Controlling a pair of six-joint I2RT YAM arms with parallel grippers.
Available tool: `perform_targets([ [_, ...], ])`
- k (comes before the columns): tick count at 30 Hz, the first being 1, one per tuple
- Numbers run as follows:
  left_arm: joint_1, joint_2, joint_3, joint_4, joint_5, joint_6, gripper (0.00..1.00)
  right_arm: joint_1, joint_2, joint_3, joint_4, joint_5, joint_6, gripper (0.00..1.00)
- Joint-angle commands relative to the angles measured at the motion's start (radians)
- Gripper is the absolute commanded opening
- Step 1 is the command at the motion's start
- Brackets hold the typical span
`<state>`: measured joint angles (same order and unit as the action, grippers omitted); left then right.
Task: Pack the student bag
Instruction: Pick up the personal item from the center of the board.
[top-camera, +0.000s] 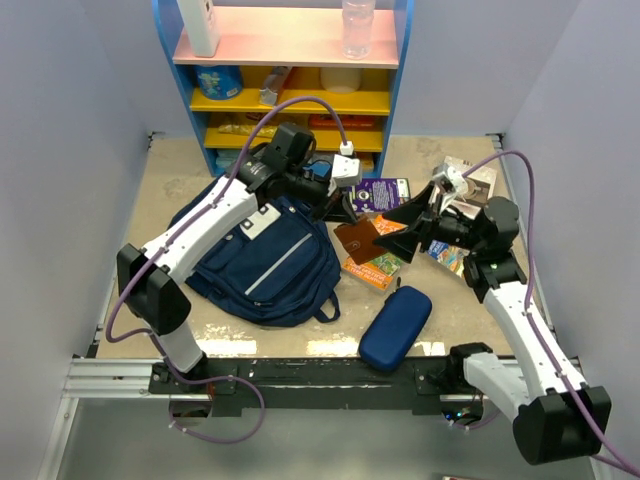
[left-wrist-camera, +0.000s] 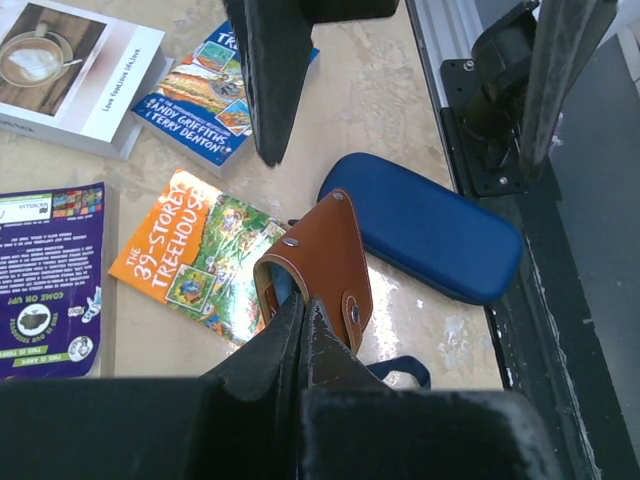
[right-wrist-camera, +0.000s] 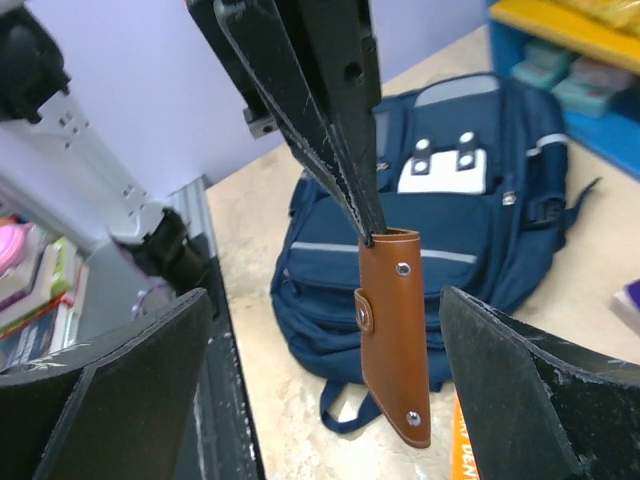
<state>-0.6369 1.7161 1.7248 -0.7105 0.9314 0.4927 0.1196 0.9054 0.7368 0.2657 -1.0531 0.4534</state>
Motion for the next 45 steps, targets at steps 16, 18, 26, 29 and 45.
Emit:
perform_targets([
  [16,0.003,-0.055,0.062,-0.087,0.092,0.064,0.00,0.158,0.180,0.064,-0.051,-0.012,-0.157,0.89],
  [18,0.003,-0.053,0.065,-0.075,0.093,0.049,0.00,0.204,0.199,0.056,-0.011,0.010,-0.136,0.86],
  [26,0.003,-0.058,0.055,-0.054,0.066,0.024,0.00,0.235,0.218,0.044,0.029,0.047,-0.102,0.28],
  [29,0.005,-0.069,0.038,-0.027,-0.006,-0.026,0.35,0.233,0.184,0.047,-0.035,0.119,-0.127,0.00],
  [45,0.205,-0.156,-0.503,0.098,-0.370,0.000,0.98,0.233,0.230,0.001,-0.116,0.505,0.073,0.00],
])
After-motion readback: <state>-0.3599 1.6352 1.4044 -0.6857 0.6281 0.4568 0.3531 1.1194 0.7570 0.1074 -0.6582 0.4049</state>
